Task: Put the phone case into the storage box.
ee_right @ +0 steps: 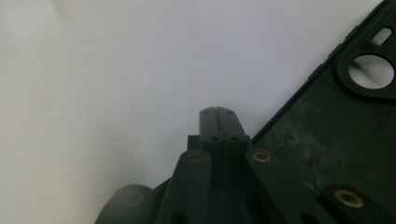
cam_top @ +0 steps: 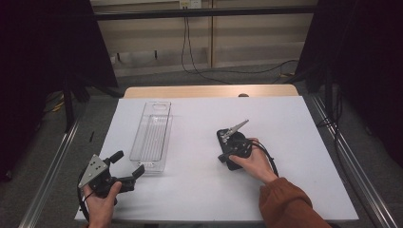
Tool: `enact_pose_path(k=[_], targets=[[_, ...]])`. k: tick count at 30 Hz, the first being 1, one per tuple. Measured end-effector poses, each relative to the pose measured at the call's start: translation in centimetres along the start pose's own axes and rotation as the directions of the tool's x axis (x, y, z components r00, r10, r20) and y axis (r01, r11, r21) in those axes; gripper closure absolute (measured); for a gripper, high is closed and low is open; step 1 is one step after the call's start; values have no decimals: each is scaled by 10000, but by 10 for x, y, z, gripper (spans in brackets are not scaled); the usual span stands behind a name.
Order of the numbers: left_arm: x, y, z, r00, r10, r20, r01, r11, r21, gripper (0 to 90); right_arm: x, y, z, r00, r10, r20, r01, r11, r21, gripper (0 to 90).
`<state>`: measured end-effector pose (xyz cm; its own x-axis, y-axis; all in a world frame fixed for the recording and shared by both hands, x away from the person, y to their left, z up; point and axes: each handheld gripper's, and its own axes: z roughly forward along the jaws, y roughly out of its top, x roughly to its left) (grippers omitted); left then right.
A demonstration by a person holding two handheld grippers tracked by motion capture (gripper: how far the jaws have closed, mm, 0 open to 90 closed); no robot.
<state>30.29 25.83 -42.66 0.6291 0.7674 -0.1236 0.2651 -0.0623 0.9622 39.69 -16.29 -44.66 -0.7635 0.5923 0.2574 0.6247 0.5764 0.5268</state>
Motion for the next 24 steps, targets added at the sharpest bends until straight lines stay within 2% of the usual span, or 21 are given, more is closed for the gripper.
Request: enact_pose_path(k=[2, 24], targets=[[0, 0, 0, 10000, 12, 4, -12, 10000, 2, 21, 0, -1, -1, 9999, 122, -50, -122, 9999, -31, 900], [0, 0, 0, 10000, 43, 58, -43, 10000, 57, 21, -11, -11, -11, 9994, 296, 169, -294, 9995, -105, 900]])
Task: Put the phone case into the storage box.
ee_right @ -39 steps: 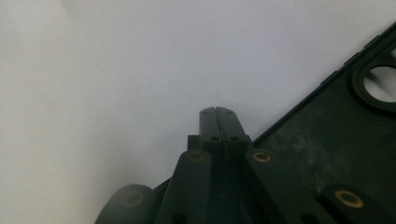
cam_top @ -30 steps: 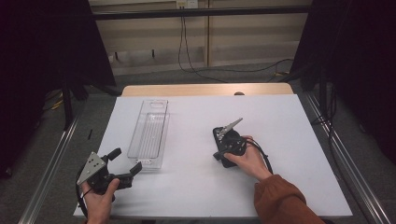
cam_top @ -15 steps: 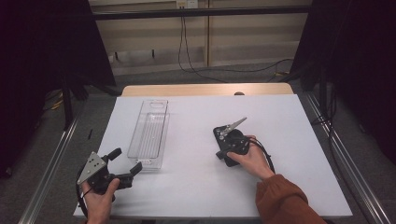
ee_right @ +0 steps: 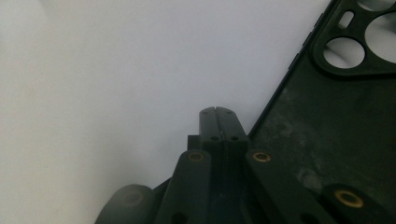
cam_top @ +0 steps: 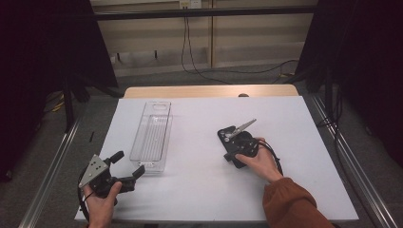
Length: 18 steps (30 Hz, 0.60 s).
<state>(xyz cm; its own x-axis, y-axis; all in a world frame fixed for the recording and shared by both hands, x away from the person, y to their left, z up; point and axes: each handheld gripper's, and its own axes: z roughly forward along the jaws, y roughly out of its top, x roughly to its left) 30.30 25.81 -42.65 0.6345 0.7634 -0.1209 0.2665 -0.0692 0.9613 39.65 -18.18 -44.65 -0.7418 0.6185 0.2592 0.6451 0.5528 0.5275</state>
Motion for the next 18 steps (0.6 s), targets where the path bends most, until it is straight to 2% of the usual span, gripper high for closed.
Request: enact_pose_path(k=[7, 13, 18], targets=[[1, 0, 1, 10000, 2, 15, -2, 10000, 9, 21, 0, -2, -1, 9999, -107, 42, 107, 9999, -118, 900], [0, 0, 1, 10000, -12, 15, 12, 10000, 17, 21, 2, -3, -4, 9995, -244, -184, 234, 9983, -536, 858], [1, -1, 2, 10000, -21, -16, 21, 10000, 59, 21, 4, -2, -11, 9995, -296, -129, 281, 9945, -1005, 796]])
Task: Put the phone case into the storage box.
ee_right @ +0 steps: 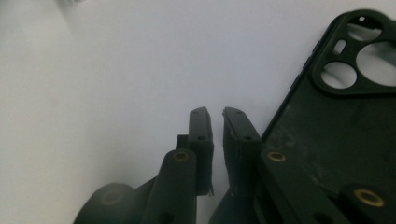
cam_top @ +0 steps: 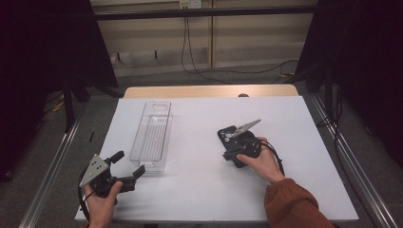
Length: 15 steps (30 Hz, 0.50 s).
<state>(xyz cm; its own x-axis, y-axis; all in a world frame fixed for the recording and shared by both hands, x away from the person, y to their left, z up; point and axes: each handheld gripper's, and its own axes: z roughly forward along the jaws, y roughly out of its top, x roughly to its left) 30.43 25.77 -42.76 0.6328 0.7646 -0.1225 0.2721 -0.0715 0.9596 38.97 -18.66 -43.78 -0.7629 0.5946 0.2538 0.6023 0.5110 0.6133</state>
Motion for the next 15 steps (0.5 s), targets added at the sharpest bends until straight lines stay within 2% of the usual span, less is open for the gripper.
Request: enact_pose_path(k=[5, 6, 8, 13, 15], targets=[[0, 0, 0, 10000, 16, -8, -16, 10000, -3, 21, 3, 1, -5, 9998, -188, 13, 188, 9993, -329, 682], [0, 0, 0, 10000, 1, -23, -1, 10000, 2, 21, 4, 2, -6, 9996, -262, 105, 267, 9987, -444, 606], [1, 0, 0, 10000, 5, -31, -5, 10000, 1, 21, 6, 2, -8, 9995, -269, 134, 276, 9980, -564, 563], [0, 0, 0, 10000, 48, -35, -48, 10000, -4, 21, 10, 2, -10, 9987, -478, 190, 494, 9942, -955, 224], [0, 0, 0, 10000, 60, -39, -60, 10000, -2, 21, 12, 2, -12, 9983, -407, 424, 450, 9933, -1069, 105]])
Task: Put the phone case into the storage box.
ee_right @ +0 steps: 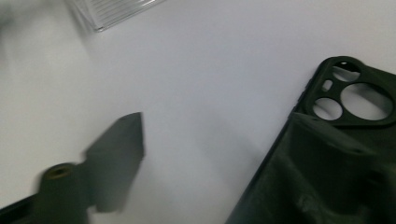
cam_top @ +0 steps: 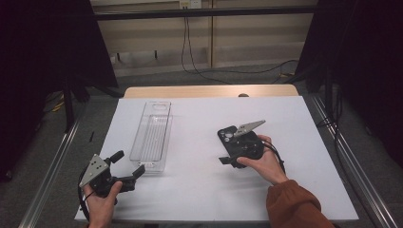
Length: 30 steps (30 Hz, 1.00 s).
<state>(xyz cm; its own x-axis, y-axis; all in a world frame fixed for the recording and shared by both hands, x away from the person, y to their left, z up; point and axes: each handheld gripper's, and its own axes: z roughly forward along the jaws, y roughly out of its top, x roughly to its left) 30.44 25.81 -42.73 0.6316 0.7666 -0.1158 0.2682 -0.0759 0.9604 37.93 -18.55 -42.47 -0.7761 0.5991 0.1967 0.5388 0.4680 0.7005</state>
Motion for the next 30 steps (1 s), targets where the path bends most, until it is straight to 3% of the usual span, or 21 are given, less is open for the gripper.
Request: enact_pose_path(k=[4, 9, 13, 17, 22, 25, 30], targets=[[0, 0, 0, 10000, -26, 21, 26, 10000, -24, 21, 1, -3, -5, 9997, -25, 227, 28, 9999, -137, 17], [0, 0, 0, 10000, -22, 35, 22, 10000, -18, 21, -1, -7, -14, 9985, 422, 346, -406, 9981, -471, 46], [0, 0, 0, 10000, -35, 19, 35, 10000, -26, 21, -2, -10, -20, 9974, 708, 150, -696, 9952, -683, 66], [0, 1, 0, 10000, -53, 28, 53, 10000, -36, 21, -3, -13, -25, 9917, 1200, 461, -1162, 9902, -770, 81], [0, 1, 0, 10000, -57, 18, 58, 10000, -53, 21, -12, -13, -31, 9845, 1619, 682, -1573, 9852, -676, 99], [0, 1, 0, 10000, -66, 22, 66, 10000, -70, 21, -19, -10, -33, 9857, 1395, 943, -1347, 9893, -555, 89], [0, 1, 0, 10000, -23, 56, 23, 10000, -49, 21, -32, -8, -27, 9759, 1712, 1355, -1694, 9852, -250, 59]])
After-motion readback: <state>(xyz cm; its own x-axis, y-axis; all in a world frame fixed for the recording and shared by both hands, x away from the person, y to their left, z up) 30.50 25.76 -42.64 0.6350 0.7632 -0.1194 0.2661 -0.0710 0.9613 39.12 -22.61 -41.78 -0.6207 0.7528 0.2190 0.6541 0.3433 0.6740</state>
